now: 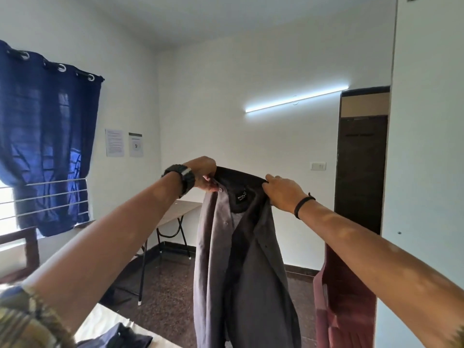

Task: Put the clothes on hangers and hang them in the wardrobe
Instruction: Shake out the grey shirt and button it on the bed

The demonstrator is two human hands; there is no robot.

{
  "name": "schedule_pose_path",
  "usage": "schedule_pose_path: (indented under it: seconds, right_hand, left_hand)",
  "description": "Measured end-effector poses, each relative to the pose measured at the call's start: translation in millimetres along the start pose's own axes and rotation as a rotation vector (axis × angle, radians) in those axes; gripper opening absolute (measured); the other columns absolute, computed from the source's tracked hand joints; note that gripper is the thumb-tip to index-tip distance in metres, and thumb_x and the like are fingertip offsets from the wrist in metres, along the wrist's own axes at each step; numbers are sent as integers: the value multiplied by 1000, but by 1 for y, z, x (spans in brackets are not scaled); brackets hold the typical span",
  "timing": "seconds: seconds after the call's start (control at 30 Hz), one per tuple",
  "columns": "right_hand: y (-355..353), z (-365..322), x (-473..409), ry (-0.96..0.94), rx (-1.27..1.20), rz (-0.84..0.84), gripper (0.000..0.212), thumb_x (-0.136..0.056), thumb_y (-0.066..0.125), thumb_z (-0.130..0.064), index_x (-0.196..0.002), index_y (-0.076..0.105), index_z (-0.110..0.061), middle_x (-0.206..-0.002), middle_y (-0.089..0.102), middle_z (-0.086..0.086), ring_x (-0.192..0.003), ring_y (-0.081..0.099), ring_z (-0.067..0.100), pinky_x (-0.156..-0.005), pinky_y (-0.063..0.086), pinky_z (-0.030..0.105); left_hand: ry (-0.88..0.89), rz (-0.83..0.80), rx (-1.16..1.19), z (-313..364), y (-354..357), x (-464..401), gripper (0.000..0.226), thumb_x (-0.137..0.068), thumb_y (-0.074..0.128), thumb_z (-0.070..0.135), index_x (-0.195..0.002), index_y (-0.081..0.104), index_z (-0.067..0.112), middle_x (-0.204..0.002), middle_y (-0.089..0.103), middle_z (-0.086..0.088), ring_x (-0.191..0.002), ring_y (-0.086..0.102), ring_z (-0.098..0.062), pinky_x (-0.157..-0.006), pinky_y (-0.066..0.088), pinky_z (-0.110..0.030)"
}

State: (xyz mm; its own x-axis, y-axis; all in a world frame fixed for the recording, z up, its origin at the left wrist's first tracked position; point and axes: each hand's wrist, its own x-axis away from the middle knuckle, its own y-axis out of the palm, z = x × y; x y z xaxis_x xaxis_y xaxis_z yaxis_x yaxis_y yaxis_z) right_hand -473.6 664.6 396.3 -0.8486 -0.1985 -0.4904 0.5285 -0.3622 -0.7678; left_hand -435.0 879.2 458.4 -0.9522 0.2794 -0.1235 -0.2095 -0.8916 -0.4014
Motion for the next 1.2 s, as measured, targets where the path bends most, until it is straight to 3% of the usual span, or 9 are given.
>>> schedule_pose_path:
  seconds: [0.1, 0.2, 0.33, 0.43, 0.6, 0.73, 0.97, 1.1, 1.2]
  right_hand:
    - [-19, 8, 0, 26, -194, -45, 33, -90, 63, -33, -112, 64, -8, -114, 54, 12, -105, 56, 30, -83, 45, 35]
    - [-30, 19, 1, 66, -459, -31, 24, -90, 64, -21, -107, 71, -4, -110, 64, 14, -103, 60, 29, -88, 48, 31]
    - [-45, 31, 3, 127, -777, -89, 14, -90, 62, -10, -98, 71, -3, -97, 71, 16, -80, 71, 21, -78, 58, 31]
    - [-60, 31, 3, 87, -687, -245, 24, -83, 73, -28, -79, 68, -5, -81, 74, 6, -71, 72, 10, -76, 53, 22]
    - [-91, 25, 6, 2, -975, -448, 41, -81, 75, -19, -56, 43, -13, -55, 47, -2, -58, 56, 9, -62, 55, 24]
    - [-131, 32, 3, -110, -1237, -537, 39, -90, 60, -8, -60, 36, -13, -55, 45, -6, -54, 52, 7, -54, 50, 20]
    - [-144, 21, -40, -143, -1819, -236, 10, -82, 60, -18, -75, 62, -13, -73, 70, -2, -66, 66, 10, -70, 55, 22]
    - [-44, -31, -64, -18, -1744, -437, 22, -92, 57, -13, -74, 69, -13, -78, 69, 2, -70, 66, 12, -66, 57, 22]
    - [73, -97, -62, 47, -1129, -571, 10, -90, 64, -17, -81, 65, -11, -83, 67, 9, -72, 67, 19, -56, 52, 17]
  left_hand:
    - [-4, -118, 191, -2, -10, 8, 24, -87, 27, -17, -94, 47, -4, -99, 54, -24, -86, 61, -36, -67, 59, -40]
    - [157, -89, -303, -10, -19, 10, 23, -90, 46, -11, -111, 54, -8, -98, 63, -17, -90, 65, -27, -78, 59, -37]
    - [402, 208, -756, -20, -35, 8, 28, -87, 67, 31, -85, 61, 4, -77, 68, -12, -64, 68, -25, -59, 59, -35]
    - [429, 181, -902, -20, -44, 15, 42, -80, 70, 47, -70, 51, 11, -70, 60, -6, -60, 63, -24, -60, 54, -32]
    - [296, -230, -522, -17, -60, 28, 34, -79, 73, 2, -66, 44, 13, -77, 58, -9, -74, 57, -22, -56, 55, -25]
    - [235, -451, -256, 9, -86, 48, 26, -68, 70, -6, -77, 52, 10, -81, 67, -10, -76, 66, -21, -58, 56, -25]
    - [314, -326, 212, 23, -135, 35, 20, -63, 58, 5, -83, 56, 8, -77, 62, -9, -64, 63, -17, -60, 55, -23]
    - [-8, -297, -93, -72, -120, -13, 16, -75, 71, 9, -90, 67, 6, -84, 71, -9, -70, 69, -19, -60, 57, -26]
    - [-191, -277, -662, -187, -84, -47, 12, -86, 68, 13, -95, 70, 6, -82, 68, -10, -65, 67, -22, -49, 55, -28]
